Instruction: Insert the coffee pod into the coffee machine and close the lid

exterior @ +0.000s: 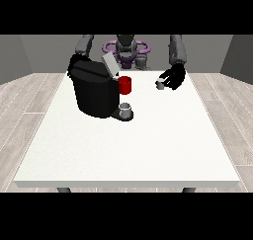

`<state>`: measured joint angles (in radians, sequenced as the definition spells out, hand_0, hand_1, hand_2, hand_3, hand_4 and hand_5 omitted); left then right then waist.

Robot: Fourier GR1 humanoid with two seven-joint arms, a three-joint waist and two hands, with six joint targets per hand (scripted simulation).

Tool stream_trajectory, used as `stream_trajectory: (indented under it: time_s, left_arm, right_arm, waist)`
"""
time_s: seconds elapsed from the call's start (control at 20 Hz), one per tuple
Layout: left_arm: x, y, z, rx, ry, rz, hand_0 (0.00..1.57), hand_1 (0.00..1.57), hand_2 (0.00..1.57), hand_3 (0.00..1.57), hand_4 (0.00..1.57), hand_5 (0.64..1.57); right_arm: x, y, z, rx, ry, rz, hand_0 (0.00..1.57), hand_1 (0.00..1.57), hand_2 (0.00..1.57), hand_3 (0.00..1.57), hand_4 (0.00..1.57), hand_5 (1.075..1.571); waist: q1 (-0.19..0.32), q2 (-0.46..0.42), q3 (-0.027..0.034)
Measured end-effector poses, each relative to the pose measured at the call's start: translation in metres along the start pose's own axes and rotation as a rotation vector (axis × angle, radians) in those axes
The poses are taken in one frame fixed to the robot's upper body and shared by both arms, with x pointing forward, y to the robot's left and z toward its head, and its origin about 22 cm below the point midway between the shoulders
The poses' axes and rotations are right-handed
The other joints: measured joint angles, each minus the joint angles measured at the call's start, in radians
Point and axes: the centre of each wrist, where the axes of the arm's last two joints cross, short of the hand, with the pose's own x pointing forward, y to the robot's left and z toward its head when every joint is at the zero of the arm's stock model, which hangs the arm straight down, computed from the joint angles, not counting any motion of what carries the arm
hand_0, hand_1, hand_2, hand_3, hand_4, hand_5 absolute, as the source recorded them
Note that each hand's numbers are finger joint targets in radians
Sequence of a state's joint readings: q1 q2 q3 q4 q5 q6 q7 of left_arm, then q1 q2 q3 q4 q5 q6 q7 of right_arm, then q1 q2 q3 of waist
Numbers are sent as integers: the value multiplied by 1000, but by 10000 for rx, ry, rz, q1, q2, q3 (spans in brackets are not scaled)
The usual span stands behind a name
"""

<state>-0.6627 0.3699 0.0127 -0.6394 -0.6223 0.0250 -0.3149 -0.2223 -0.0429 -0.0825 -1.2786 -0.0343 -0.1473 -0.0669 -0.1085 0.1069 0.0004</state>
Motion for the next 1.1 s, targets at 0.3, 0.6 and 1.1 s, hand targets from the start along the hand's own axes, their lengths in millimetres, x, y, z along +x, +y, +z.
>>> stream_trajectory:
  time_s: [0.3,0.6,1.1]
  left_arm:
    - [36,26,-22,-289,-687,46,1255,1255,1332,1288,556,1571]
    - [64,63,-38,75,-1023,-25,1272,1272,1342,1293,548,1571]
    - [100,126,-52,1363,-1100,-7,1209,1209,1245,1188,486,1571]
  right_arm:
    - [-10,-3,-1,77,241,-22,0,0,0,0,497,1571]
    - [-5,10,-2,441,-24,-214,0,0,0,0,489,1571]
    - [19,25,-8,936,-830,-50,0,0,0,0,511,1571]
  waist:
    - [45,-409,-1]
    - [-394,-270,-2]
    - [-1253,318,-5]
